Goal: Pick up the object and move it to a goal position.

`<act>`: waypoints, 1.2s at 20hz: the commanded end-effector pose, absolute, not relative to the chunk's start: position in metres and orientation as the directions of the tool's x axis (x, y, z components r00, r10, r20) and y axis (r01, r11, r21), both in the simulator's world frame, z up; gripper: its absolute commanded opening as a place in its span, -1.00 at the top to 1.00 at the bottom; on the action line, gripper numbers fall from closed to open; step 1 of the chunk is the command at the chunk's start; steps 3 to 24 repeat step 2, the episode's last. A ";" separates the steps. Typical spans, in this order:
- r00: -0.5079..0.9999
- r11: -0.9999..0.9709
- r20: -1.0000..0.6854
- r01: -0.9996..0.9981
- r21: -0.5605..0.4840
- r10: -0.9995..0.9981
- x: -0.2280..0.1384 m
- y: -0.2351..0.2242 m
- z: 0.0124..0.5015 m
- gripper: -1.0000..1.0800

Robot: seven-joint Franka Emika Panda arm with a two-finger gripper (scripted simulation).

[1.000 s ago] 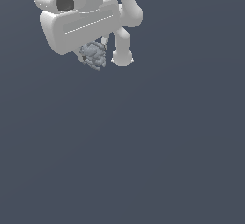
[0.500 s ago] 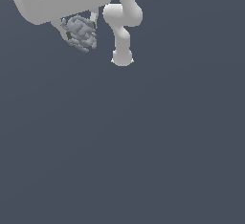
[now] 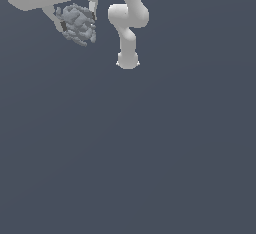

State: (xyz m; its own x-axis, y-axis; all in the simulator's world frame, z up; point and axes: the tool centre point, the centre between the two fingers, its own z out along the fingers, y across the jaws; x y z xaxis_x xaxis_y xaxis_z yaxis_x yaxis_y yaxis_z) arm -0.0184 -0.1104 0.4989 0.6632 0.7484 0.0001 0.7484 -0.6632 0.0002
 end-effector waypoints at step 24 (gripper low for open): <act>0.663 -0.663 0.000 0.749 0.000 0.749 -0.018 -0.111 0.501 1.00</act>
